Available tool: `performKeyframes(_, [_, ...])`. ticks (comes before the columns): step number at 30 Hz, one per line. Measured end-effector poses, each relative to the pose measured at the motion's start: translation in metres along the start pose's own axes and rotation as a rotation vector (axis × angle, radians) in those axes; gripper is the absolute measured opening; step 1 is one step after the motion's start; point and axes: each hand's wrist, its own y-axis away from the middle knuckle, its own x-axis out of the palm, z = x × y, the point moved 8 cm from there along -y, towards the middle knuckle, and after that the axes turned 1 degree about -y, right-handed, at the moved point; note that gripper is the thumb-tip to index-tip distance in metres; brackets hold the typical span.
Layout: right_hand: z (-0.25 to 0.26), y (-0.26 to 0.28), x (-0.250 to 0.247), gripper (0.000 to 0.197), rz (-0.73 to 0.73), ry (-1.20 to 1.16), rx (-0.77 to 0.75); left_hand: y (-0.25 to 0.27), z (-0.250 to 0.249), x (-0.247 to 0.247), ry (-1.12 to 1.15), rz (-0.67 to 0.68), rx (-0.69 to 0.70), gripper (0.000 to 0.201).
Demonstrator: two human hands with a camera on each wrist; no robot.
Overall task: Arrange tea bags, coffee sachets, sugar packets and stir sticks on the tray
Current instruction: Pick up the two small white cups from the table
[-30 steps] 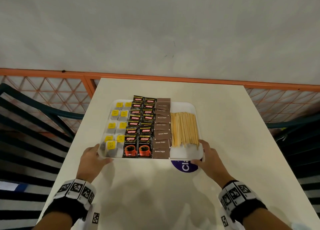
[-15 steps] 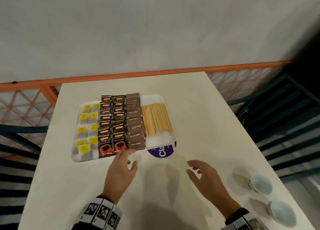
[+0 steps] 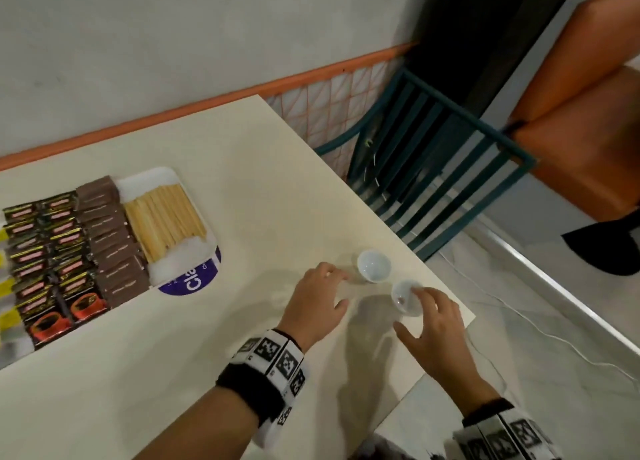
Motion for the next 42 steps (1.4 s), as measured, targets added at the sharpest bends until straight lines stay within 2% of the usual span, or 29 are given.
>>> performKeyframes(2, [-0.015,-0.007,0.008,0.082,0.079,-0.019,0.044,-0.018,-0.014,0.012,-0.038,0.039,-0.011,0.051])
performKeyframes(5, [-0.023,-0.020,0.015,0.091,0.171,-0.022,0.024,-0.043,-0.027,0.032,-0.104,0.091,-0.048,0.067])
performKeyframes(8, [-0.025,-0.031,0.017,0.090,0.225,-0.042,0.003,-0.061,-0.034,0.046,-0.165,0.128,-0.068,0.076])
performKeyframes(12, [-0.026,-0.039,0.018,0.083,0.276,-0.072,-0.048,-0.076,-0.034,0.057,-0.164,0.139,-0.104,0.078])
performKeyframes(20, [-0.009,-0.062,0.004,0.074,0.371,-0.188,-0.173,-0.067,-0.018,0.035,-0.012,0.031,-0.210,0.074])
performKeyframes(23, [0.016,-0.083,-0.005,0.069,0.407,-0.224,-0.236,-0.051,0.005,0.006,0.021,-0.082,-0.287,0.076])
performKeyframes(26, [0.052,-0.111,-0.010,0.077,0.384,-0.212,-0.314,-0.030,0.038,-0.035,0.084,-0.202,-0.426,0.078])
performKeyframes(32, [0.160,-0.174,0.004,0.082,0.348,-0.244,-0.526,-0.004,0.103,-0.101,0.158,-0.436,-0.611,0.076])
performKeyframes(38, [0.267,-0.230,0.052,0.082,0.477,-0.225,-0.664,-0.021,0.152,-0.118,0.302,-0.546,-0.663,0.082])
performKeyframes(42, [0.312,-0.259,0.086,0.084,0.530,-0.167,-0.696,-0.036,0.173,-0.116,0.340,-0.565,-0.616,0.081])
